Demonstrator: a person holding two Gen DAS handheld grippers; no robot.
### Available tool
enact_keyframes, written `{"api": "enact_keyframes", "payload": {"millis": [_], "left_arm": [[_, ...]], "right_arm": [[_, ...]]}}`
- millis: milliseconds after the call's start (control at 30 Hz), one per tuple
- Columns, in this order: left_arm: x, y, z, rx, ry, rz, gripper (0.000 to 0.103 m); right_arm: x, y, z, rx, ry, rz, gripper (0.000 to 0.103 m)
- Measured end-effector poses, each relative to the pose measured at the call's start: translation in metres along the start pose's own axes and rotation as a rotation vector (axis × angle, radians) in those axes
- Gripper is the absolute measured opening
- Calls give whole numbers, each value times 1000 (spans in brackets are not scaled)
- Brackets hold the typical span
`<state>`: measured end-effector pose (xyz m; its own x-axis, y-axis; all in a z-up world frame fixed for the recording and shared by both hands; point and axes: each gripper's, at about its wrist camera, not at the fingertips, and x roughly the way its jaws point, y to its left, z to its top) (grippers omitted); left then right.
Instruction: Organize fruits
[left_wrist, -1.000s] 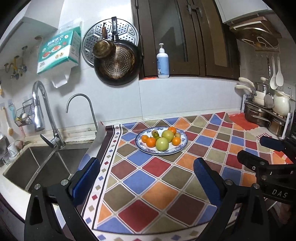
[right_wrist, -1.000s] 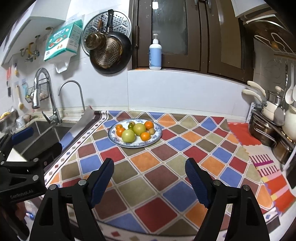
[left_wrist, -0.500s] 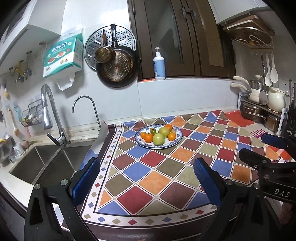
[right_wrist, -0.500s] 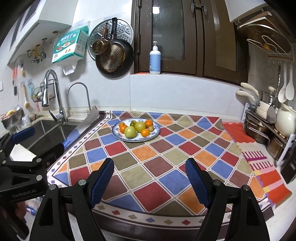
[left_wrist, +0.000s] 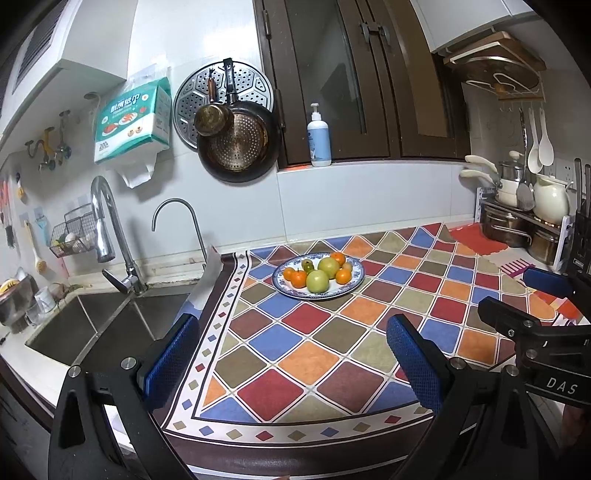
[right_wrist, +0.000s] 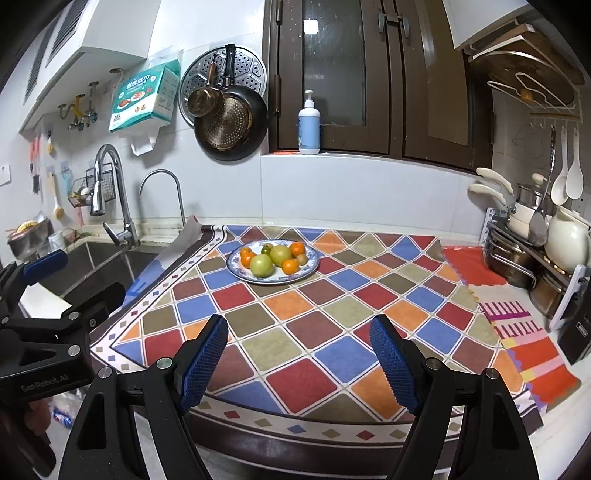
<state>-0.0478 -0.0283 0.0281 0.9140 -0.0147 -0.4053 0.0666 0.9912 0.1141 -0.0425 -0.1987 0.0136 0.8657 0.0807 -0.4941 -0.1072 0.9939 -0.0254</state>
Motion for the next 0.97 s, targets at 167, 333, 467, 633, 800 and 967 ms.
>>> {"api": "enact_keyframes", "payload": {"millis": [167,333,467,633,800,967], "left_arm": [[-2,-2,0,3,-3,2,103],[-2,-2,0,3,-3,2,103],[-5,-4,1,5,-7,2,103],[-6,-5,2,5,-3,3,103],[-6,-5,1,3,-2,8,103],[-3,-6,1,3,6,7,103]], "right_arm": [[-3,-3,-1,2,-4,-2,79],[-4,-3,-1,2,-4,-2,79],[-5,-7,-1,5,-4,-4,79],[-7,-11,-1,8,-3,-3,79],[-7,-11,-1,8,-1,-4,79],[-7,-11,-1,7,-1,-5,79]]}}
